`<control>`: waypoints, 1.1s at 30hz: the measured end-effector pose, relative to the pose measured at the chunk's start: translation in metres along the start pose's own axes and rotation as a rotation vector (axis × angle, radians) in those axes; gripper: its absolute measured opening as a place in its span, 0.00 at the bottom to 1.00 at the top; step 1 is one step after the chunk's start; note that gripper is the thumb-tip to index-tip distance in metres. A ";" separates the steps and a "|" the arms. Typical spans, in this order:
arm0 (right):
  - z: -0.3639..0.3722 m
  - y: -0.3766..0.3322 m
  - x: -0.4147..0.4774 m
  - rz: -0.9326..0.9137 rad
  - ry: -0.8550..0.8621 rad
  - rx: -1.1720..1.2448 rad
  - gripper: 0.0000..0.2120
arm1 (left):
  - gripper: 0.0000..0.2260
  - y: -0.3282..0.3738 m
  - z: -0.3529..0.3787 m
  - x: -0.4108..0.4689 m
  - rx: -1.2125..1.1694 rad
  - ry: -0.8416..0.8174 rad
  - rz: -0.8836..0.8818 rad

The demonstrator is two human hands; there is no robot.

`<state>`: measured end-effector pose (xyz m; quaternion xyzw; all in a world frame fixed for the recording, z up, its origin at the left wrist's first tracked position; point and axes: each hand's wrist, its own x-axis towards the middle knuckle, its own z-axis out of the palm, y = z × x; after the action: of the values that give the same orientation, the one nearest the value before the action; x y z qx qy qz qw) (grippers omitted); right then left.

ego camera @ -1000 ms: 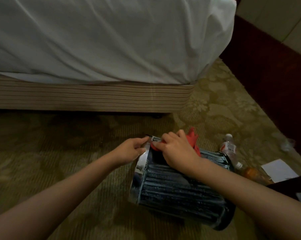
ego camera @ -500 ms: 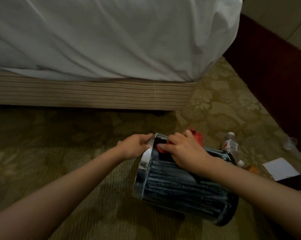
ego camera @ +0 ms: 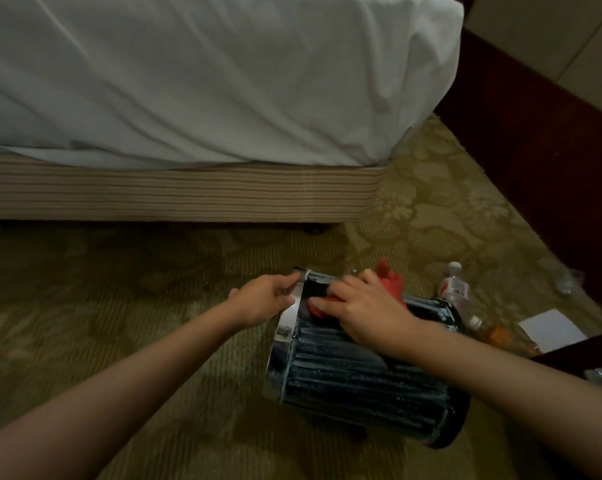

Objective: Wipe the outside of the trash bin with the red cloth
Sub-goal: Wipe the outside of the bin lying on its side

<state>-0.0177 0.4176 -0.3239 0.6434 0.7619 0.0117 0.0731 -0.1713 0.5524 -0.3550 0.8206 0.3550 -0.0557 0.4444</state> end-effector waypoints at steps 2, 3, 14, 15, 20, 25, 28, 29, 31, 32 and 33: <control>-0.006 0.021 -0.024 -0.043 -0.026 -0.007 0.24 | 0.24 -0.003 -0.001 0.001 0.015 0.004 0.005; -0.010 0.029 -0.034 -0.045 -0.015 -0.037 0.24 | 0.24 -0.005 -0.002 0.002 0.036 0.014 0.008; 0.001 -0.013 -0.011 -0.059 0.067 -0.071 0.24 | 0.24 -0.011 -0.001 -0.002 0.558 0.092 0.176; 0.000 -0.007 -0.022 -0.080 0.076 -0.097 0.25 | 0.24 -0.011 -0.002 -0.002 0.595 0.089 0.209; 0.006 0.042 -0.082 -0.008 0.121 -0.073 0.26 | 0.29 -0.005 -0.008 -0.004 0.672 -0.019 0.228; 0.011 0.008 -0.047 -0.048 0.196 -0.051 0.23 | 0.33 0.005 -0.012 -0.005 0.699 -0.094 0.184; 0.013 -0.011 -0.023 -0.052 0.151 0.000 0.23 | 0.33 0.010 -0.013 -0.003 0.717 -0.088 0.160; 0.012 -0.007 -0.028 -0.049 0.168 -0.020 0.23 | 0.33 0.012 -0.013 -0.002 0.720 -0.090 0.156; 0.012 0.012 -0.051 -0.030 0.173 -0.054 0.26 | 0.32 0.013 -0.014 0.000 0.718 -0.095 0.155; 0.013 0.024 -0.066 -0.018 0.165 -0.057 0.27 | 0.32 0.013 -0.014 0.000 0.706 -0.098 0.153; 0.014 0.035 -0.080 -0.006 0.152 -0.065 0.28 | 0.32 0.013 -0.015 0.000 0.693 -0.097 0.152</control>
<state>0.0316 0.3437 -0.3261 0.6357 0.7664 0.0849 0.0359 -0.1663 0.5595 -0.3373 0.9430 0.2315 -0.1786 0.1591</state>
